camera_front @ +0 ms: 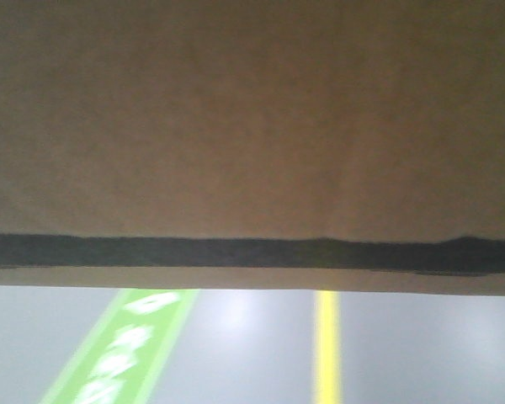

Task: Grab box from left shelf to table start
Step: 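Hold the box with both grippers while the base drives to the table, then lower the held box with both grippers onto the white table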

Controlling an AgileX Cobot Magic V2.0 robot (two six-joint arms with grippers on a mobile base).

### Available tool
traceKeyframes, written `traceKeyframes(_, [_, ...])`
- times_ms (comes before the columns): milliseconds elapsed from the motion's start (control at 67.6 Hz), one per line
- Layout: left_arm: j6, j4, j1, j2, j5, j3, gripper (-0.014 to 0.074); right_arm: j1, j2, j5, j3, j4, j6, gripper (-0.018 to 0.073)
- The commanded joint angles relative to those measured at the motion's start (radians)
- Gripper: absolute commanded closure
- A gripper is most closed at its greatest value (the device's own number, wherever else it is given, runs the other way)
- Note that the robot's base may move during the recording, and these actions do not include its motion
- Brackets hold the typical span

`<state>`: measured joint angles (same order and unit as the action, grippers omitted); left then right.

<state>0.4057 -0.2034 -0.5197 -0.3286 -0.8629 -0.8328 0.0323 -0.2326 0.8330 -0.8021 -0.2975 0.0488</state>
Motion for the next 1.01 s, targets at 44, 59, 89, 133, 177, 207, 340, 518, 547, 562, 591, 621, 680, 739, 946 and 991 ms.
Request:
traceKeyframes(44, [0.031,0.001,-0.001,0.004,0.193,-0.047,0.0689,-0.004,-0.015,-0.141,-0.029,0.059,0.006,0.0501])
traceKeyframes(59, [0.031,0.001,-0.001,0.004,0.193,-0.047,0.0689,-0.004,-0.015,-0.141,-0.029,0.059,0.006,0.0501])
traceKeyframes(89, [0.031,0.001,-0.001,0.004,0.193,-0.047,0.0689,-0.004,-0.015,-0.141,-0.029,0.059,0.006,0.0501])
traceKeyframes(133, [0.031,0.001,-0.001,0.004,0.193,-0.047,0.0689,-0.004,-0.015,-0.141,-0.029,0.059,0.006,0.0501])
traceKeyframes(177, [0.031,0.001,-0.001,0.004,0.193,-0.047,0.0689,-0.004,-0.015,-0.141,-0.029,0.059,0.006,0.0501])
traceKeyframes(207, [0.031,0.001,-0.001,0.004,0.193,-0.047,0.0689,-0.004,-0.015,-0.141,-0.029,0.059,0.006,0.0501])
traceKeyframes(340, [0.031,0.001,-0.001,0.004,0.193,-0.047,0.0689,-0.004,-0.015,-0.141,-0.029,0.059,0.006,0.0501])
traceKeyframes(518, [0.031,0.001,-0.001,0.004,0.193,-0.047,0.0689,-0.004,-0.015,-0.141,-0.029,0.059,0.006,0.0501])
traceKeyframes(547, [0.031,0.001,-0.001,0.004,0.193,-0.047,0.0689,-0.004,-0.015,-0.141,-0.029,0.059,0.006,0.0501])
traceKeyframes(562, [0.031,0.001,-0.001,0.004,0.193,-0.047,0.0689,-0.004,-0.015,-0.141,-0.029,0.059,0.006,0.0501])
traceKeyframes(591, [0.031,0.001,-0.001,0.004,0.193,-0.047,0.0689,-0.004,-0.015,-0.141,-0.029,0.059,0.006,0.0501])
traceKeyframes(621, [0.031,0.001,-0.001,0.004,0.193,-0.047,0.0689,-0.004,-0.015,-0.141,-0.029,0.059,0.006,0.0501])
traceKeyframes(680, [0.031,0.001,-0.001,0.004,0.193,-0.047,0.0689,-0.004,-0.015,-0.141,-0.029,0.059,0.006,0.0501])
traceKeyframes(739, [0.031,0.001,-0.001,0.004,0.193,-0.047,0.0689,-0.004,-0.015,-0.141,-0.029,0.059,0.006,0.0501])
traceKeyframes(946, [0.031,0.001,-0.001,0.004,0.193,-0.047,0.0689,-0.004,-0.015,-0.14,-0.029,0.059,0.006,0.0501])
traceKeyframes(991, [0.031,0.001,-0.001,0.004,0.193,-0.047,0.0689,-0.004,-0.015,-0.141,-0.029,0.059,0.006,0.0501])
